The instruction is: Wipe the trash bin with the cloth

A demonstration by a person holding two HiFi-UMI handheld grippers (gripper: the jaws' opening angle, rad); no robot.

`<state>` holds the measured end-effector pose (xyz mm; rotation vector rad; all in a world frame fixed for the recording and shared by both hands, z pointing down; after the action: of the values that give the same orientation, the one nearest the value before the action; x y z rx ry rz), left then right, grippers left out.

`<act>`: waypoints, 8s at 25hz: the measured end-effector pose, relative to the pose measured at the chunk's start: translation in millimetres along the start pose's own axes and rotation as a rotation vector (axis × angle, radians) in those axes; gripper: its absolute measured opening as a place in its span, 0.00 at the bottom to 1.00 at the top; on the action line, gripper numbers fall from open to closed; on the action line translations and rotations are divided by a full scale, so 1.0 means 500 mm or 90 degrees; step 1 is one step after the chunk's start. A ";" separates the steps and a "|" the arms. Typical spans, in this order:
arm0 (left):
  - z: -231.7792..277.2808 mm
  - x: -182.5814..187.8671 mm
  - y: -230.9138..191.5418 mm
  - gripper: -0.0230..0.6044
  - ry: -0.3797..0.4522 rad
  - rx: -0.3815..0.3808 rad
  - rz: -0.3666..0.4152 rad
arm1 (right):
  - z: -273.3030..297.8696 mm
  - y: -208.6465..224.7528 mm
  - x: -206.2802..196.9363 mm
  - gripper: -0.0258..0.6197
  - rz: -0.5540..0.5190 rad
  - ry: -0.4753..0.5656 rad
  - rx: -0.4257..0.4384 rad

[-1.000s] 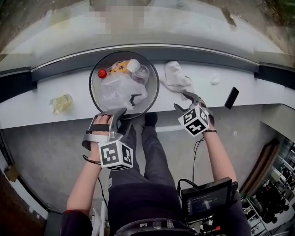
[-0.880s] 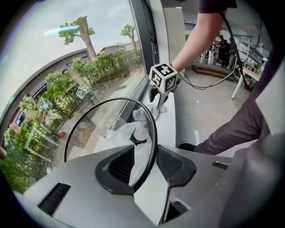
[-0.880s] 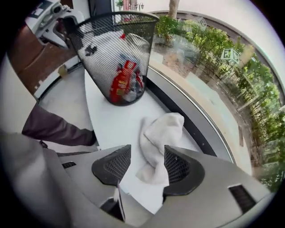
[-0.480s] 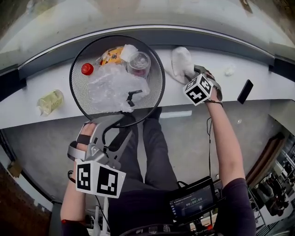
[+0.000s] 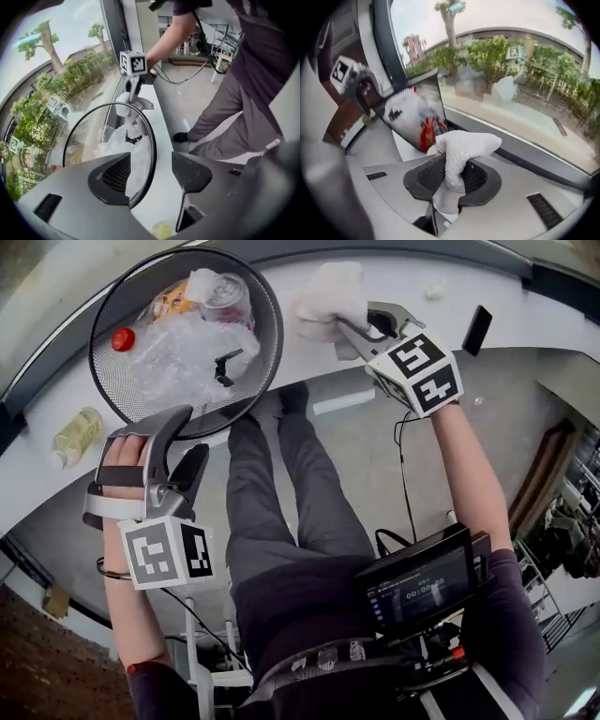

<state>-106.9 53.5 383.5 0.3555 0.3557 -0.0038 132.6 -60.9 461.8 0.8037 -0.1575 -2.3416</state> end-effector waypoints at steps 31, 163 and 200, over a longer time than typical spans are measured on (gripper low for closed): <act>0.026 0.121 -0.038 0.26 0.020 0.045 -0.078 | 0.004 -0.205 0.074 0.18 0.083 0.162 0.215; 0.019 0.057 -0.024 0.13 -0.081 0.029 -0.210 | 0.033 -0.266 0.157 0.18 -0.281 -0.006 0.022; 0.010 0.073 -0.051 0.14 -0.050 0.023 -0.202 | 0.094 -0.425 0.122 0.18 -0.263 0.015 0.226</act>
<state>-72.9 30.2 366.7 0.3302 0.3308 -0.3340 -47.0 63.4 403.7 1.1217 -0.4440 -2.7330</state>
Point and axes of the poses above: the fingertips, and each gripper's own axes: z forward along the fingers, y to its right, x out of its top, the point moved 3 cm from there along -z, backward along the fingers, and after that the axes turned 13 degrees about x, right-handed, at the moved point
